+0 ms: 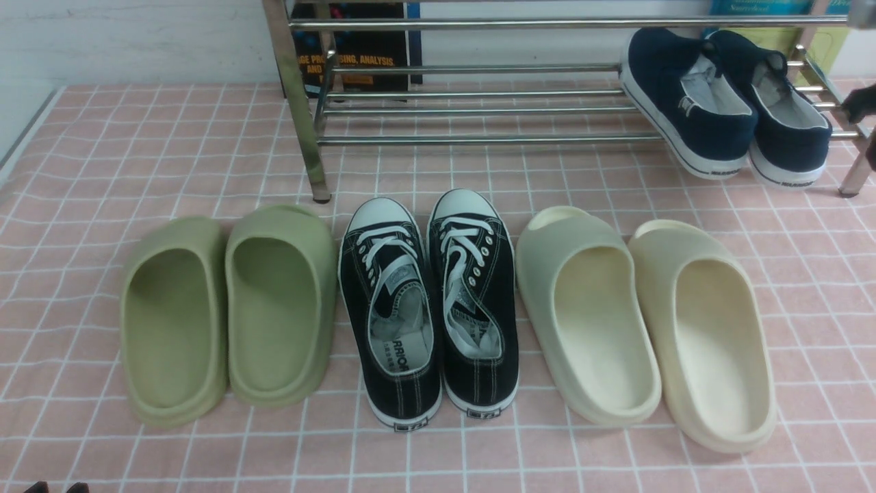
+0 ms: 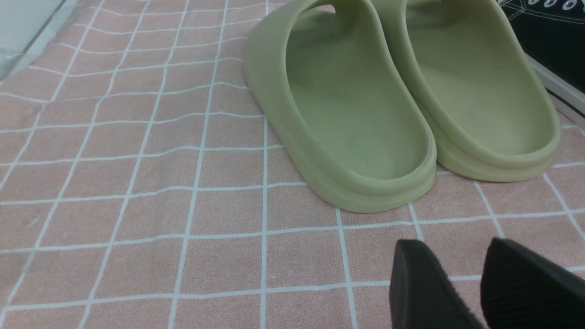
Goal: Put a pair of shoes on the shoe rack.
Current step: Use the right arm to put a shoe into the shoe rack
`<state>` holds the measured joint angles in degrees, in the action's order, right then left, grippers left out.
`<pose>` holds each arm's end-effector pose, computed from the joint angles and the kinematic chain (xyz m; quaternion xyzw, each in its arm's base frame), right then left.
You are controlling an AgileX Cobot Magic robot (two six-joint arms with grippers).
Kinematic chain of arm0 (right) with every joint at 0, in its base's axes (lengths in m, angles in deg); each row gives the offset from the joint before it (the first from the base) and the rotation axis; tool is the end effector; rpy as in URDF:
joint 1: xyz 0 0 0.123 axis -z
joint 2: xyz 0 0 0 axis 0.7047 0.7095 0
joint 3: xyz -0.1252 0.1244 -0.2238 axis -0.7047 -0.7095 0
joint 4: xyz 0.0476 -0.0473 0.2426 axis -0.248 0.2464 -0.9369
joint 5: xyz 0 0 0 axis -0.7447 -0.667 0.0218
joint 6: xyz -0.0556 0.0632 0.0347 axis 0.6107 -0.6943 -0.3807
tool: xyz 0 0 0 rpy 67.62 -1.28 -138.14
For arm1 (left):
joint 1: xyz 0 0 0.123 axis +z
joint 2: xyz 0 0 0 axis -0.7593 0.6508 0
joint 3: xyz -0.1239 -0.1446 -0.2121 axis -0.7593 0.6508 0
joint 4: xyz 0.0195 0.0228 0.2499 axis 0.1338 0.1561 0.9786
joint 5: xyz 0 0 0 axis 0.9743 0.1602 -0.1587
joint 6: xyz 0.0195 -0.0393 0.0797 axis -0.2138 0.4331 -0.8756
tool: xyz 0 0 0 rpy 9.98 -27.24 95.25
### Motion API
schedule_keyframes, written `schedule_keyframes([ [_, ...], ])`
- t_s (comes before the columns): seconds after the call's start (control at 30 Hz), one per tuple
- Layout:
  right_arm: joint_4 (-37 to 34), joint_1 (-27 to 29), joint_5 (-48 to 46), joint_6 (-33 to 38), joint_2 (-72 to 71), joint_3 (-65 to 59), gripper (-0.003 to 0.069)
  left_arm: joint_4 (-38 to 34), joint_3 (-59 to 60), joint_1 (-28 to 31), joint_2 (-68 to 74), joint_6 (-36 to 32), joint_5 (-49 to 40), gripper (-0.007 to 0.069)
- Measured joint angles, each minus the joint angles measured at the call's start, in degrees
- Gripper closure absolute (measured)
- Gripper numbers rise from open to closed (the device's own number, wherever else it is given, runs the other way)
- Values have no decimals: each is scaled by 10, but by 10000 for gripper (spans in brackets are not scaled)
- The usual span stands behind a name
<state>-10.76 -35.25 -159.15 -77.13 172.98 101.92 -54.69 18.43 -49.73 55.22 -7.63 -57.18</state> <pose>0.4221 -0.0601 0.2957 -0.0172 0.9865 0.0312 0.1598 0.0521 -0.0028 0.1725 0.0410 0.8055 0.0099 0.5911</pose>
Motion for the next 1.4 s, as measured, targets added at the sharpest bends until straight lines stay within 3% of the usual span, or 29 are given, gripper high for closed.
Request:
schedule_keyframes([
  [0.2,-9,0,41,1,52,-23,676,0,0,0,0,0,0,385],
  [0.37,-22,0,149,2,73,-25,676,0,0,0,0,0,0,385],
  [0.5,-53,0,179,4,73,-26,675,0,0,0,0,0,0,385],
  [0.77,-124,4,207,59,78,-30,671,0,0,0,0,0,0,385],
  [1.0,-97,3,211,80,80,-30,659,0,0,0,0,0,0,385],
  [1.1,-59,2,206,73,80,-29,627,0,0,0,0,0,0,385],
  [1.17,-28,2,175,64,75,-29,556,0,0,0,0,0,0,385],
  [1.33,-23,2,132,60,35,-29,453,0,0,0,0,0,0,385],
  [1.4,-23,2,114,60,2,-29,442,0,0,0,0,0,0,385],
])
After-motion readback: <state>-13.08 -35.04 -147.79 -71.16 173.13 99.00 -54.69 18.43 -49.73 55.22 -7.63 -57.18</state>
